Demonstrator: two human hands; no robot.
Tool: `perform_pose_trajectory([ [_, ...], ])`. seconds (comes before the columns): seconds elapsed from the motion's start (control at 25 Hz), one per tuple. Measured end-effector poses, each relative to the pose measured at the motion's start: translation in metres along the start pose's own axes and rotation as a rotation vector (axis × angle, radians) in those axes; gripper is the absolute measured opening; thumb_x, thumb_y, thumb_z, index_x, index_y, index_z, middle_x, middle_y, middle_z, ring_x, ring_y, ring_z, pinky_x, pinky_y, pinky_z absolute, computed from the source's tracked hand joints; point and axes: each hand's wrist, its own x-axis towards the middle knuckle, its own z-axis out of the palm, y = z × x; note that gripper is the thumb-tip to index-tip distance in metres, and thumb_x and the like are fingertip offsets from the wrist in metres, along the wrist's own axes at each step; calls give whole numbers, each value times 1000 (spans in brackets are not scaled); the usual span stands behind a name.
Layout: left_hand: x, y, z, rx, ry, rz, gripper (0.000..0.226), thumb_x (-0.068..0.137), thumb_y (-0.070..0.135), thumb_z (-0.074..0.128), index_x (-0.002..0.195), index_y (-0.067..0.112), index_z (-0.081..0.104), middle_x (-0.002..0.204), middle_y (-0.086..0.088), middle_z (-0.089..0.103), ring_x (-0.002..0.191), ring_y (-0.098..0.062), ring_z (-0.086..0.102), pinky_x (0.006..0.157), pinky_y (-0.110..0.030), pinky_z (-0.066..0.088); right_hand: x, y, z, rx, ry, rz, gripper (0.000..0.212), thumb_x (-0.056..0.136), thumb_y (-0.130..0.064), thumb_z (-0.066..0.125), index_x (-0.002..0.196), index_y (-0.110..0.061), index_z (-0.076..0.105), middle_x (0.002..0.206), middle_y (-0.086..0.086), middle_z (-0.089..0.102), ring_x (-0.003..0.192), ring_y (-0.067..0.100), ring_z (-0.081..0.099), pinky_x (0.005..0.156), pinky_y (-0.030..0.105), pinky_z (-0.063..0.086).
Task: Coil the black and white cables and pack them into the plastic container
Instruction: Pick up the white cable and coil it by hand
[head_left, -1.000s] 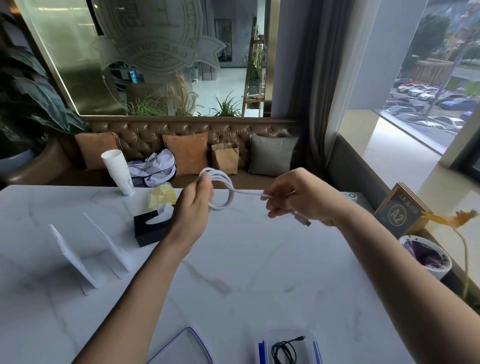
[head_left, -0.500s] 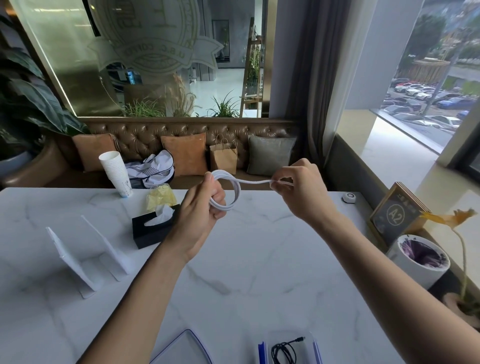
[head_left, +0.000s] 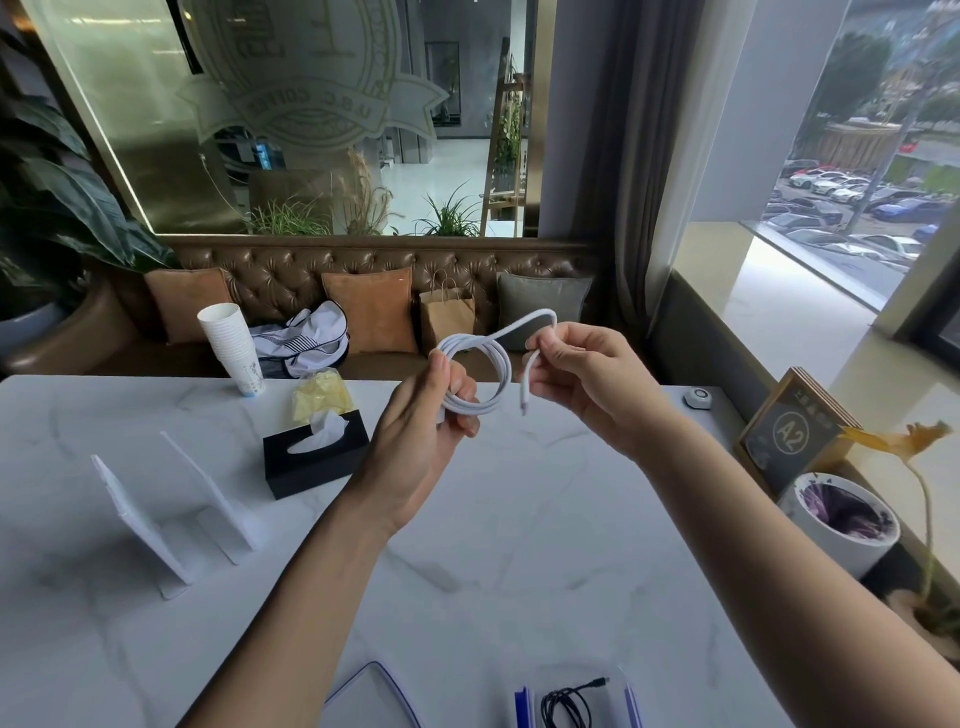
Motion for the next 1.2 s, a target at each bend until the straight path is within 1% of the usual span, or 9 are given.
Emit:
perform_pose_trajectory([
  [0.12, -1, 2, 3, -25, 0, -2, 50, 105, 28, 33, 63, 24, 60, 68, 8, 46, 60, -7, 42, 60, -22, 38, -4, 0, 8, 218, 22, 37, 21, 101, -4, 46, 89, -1, 62, 77, 10, 68, 70, 15, 73, 70, 23, 61],
  [0.4, -5, -5, 14, 67, -10, -25, 39, 101, 34, 37, 72, 19, 57, 68, 6, 48, 61, -8, 44, 61, -20, 42, -8, 6, 30, 280, 253, -56, 24, 101, -2, 48, 79, 2, 58, 74, 12, 68, 71, 20, 67, 65, 23, 60],
  [0.48, -4, -7, 12, 102, 51, -16, 34, 100, 36, 38, 80, 16, 57, 72, 5, 53, 63, -9, 47, 63, -21, 44, -12, 5, 33, 306, 162, 5, 29, 101, -1, 47, 73, 0, 56, 77, 12, 70, 72, 18, 68, 65, 22, 60],
  [0.6, 0, -6, 10, 167, 92, 35, 34, 102, 34, 37, 80, 14, 55, 77, 2, 58, 73, -12, 52, 66, -25, 45, -17, 3, 33, 304, 0, 153, 21, 100, 3, 42, 91, 2, 60, 81, 13, 70, 75, 18, 71, 70, 26, 61],
  [0.76, 1, -8, 10, 415, 200, 116, 36, 103, 37, 34, 80, 22, 56, 68, 11, 55, 64, -8, 51, 67, -28, 45, -26, 0, 35, 34, -51, 265, 22, 100, -29, 52, 92, -14, 65, 87, 8, 70, 80, 21, 69, 76, 34, 56],
  [0.88, -1, -9, 13, 552, 207, 160, 35, 99, 46, 33, 83, 26, 56, 72, 10, 55, 68, -11, 52, 67, -28, 45, -32, -7, 37, 48, -94, 314, 34, 99, -42, 49, 82, -18, 65, 80, 5, 72, 72, 19, 69, 68, 31, 55],
  [0.96, -2, -6, 17, 605, 196, 187, 31, 95, 48, 31, 86, 31, 56, 76, 13, 58, 73, -5, 55, 68, -21, 46, -34, -9, 34, 92, -122, 329, 33, 98, -46, 49, 95, -16, 63, 84, 4, 70, 71, 17, 68, 62, 28, 55],
  [1.08, -2, -3, 16, 623, 154, 226, 29, 95, 46, 31, 86, 32, 55, 70, 25, 60, 70, 6, 55, 67, -11, 43, -37, -12, 28, 168, -199, 343, 28, 94, -37, 57, 108, -15, 66, 97, 9, 66, 82, 24, 69, 59, 31, 58],
  [1.2, -3, -7, 16, 656, 126, 243, 29, 99, 44, 33, 90, 31, 57, 72, 23, 60, 72, 3, 55, 67, -15, 45, -42, -13, 28, 203, -287, 319, 13, 85, -16, 60, 95, -16, 68, 87, 8, 66, 80, 25, 67, 61, 31, 59],
])
